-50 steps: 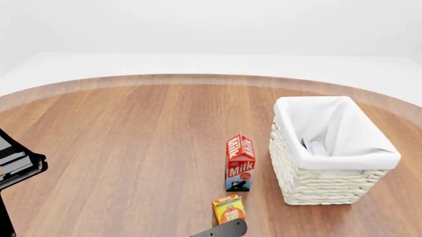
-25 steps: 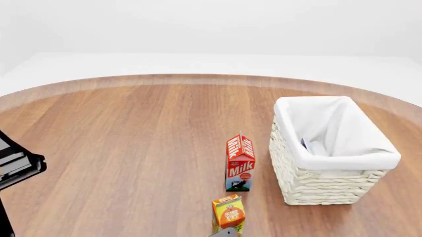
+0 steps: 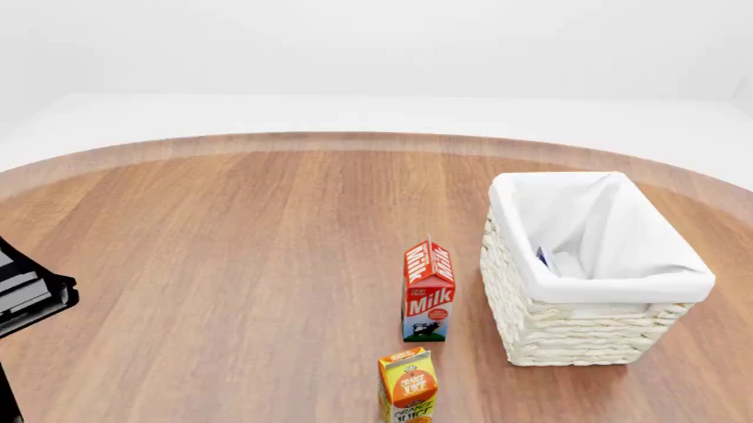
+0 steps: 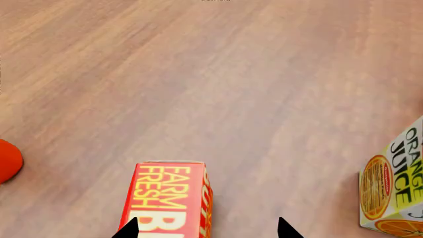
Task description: Pick up the cream cheese box and the butter, and put them in the basket.
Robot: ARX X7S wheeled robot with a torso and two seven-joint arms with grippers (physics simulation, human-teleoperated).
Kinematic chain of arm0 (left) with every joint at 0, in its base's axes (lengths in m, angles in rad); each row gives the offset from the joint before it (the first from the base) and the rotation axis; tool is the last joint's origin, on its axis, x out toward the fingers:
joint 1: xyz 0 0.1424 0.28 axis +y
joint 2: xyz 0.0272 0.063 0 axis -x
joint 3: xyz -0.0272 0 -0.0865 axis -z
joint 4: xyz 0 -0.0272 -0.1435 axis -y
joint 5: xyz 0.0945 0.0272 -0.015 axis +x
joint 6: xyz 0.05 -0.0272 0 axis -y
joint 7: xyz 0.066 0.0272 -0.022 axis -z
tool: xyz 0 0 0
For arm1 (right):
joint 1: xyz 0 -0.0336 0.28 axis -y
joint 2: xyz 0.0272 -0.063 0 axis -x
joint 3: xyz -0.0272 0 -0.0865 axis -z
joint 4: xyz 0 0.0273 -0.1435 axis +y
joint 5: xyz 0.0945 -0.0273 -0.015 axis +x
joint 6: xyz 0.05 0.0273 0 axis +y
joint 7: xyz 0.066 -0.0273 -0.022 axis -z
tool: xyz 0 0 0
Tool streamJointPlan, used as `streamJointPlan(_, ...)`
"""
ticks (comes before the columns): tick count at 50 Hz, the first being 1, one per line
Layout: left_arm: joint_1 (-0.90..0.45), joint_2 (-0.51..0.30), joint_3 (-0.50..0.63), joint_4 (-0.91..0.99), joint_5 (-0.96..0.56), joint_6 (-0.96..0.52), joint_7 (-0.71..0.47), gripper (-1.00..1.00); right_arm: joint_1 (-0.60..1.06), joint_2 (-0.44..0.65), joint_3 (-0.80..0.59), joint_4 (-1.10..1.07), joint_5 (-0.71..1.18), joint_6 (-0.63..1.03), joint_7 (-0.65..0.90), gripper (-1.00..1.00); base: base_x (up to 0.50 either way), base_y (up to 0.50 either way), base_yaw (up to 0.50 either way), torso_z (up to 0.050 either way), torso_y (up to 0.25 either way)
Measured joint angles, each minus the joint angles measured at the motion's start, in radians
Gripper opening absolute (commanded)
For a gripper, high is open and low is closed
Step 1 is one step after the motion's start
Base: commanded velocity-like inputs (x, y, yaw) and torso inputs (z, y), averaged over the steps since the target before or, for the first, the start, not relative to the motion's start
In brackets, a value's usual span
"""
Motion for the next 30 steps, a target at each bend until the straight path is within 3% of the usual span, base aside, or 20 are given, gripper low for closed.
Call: streamJointPlan(30,0.004,-0.005,-0.008,-0.001,-0.015,0.002,-0.006,1.00,0.024,-0.028,-0.075,-0.021,-0.007,0.036,0.039,1.00,0.00,0.00,0.00,0.000,0.000)
